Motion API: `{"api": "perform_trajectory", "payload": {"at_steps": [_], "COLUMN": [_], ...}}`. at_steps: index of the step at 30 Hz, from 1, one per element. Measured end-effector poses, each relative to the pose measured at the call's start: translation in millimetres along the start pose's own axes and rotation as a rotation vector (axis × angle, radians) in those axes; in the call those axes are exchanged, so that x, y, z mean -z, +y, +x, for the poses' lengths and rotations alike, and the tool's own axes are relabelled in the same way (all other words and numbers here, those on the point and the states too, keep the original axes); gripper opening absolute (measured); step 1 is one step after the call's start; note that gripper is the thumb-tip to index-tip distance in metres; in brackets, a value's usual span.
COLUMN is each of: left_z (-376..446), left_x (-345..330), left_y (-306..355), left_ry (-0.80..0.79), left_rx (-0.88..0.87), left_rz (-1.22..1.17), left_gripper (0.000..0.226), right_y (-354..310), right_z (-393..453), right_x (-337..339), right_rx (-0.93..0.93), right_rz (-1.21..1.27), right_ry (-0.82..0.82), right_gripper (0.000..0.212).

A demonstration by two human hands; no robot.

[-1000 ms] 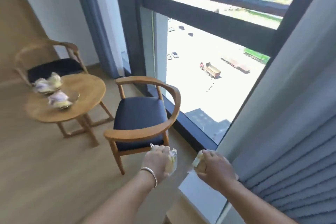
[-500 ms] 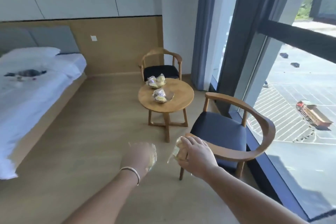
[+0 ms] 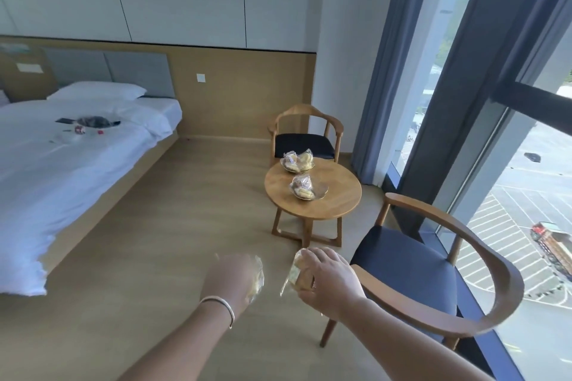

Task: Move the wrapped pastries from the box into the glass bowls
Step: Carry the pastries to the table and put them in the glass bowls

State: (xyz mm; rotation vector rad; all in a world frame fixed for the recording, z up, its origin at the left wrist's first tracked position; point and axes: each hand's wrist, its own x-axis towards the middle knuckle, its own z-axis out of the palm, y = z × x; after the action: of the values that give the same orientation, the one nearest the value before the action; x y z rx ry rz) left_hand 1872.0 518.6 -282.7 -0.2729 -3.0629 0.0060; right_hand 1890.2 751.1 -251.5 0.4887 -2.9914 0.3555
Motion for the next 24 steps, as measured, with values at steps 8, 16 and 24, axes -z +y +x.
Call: {"api": "perform_trajectory", "payload": {"at_steps": [8, 16, 24], "left_z": [25.8, 62.3, 146.8], "left_x": [0.2, -3.6, -22.1], "left_y": [-34.7, -59.7, -91.8], "left_ry": [0.015, -0.001, -0.069], "left_rx": [0.012, 0.058, 0.118], "left_rz": [-0.010, -0.034, 0.011], "left_gripper": [0.051, 0.049, 0.054], "right_y": [-15.0, -17.2, 6.9], "right_z": [38.6, 97.9, 205.1], "right_x": [-12.4, -36.6, -64.5], "right_rx": [-0.006, 0.023, 0.081], "right_rz": [-0.014, -0.029, 0.009], "right_ry": [-0.020, -0.096, -0.126], "right_gripper": [0.071, 0.073, 0.074]}}
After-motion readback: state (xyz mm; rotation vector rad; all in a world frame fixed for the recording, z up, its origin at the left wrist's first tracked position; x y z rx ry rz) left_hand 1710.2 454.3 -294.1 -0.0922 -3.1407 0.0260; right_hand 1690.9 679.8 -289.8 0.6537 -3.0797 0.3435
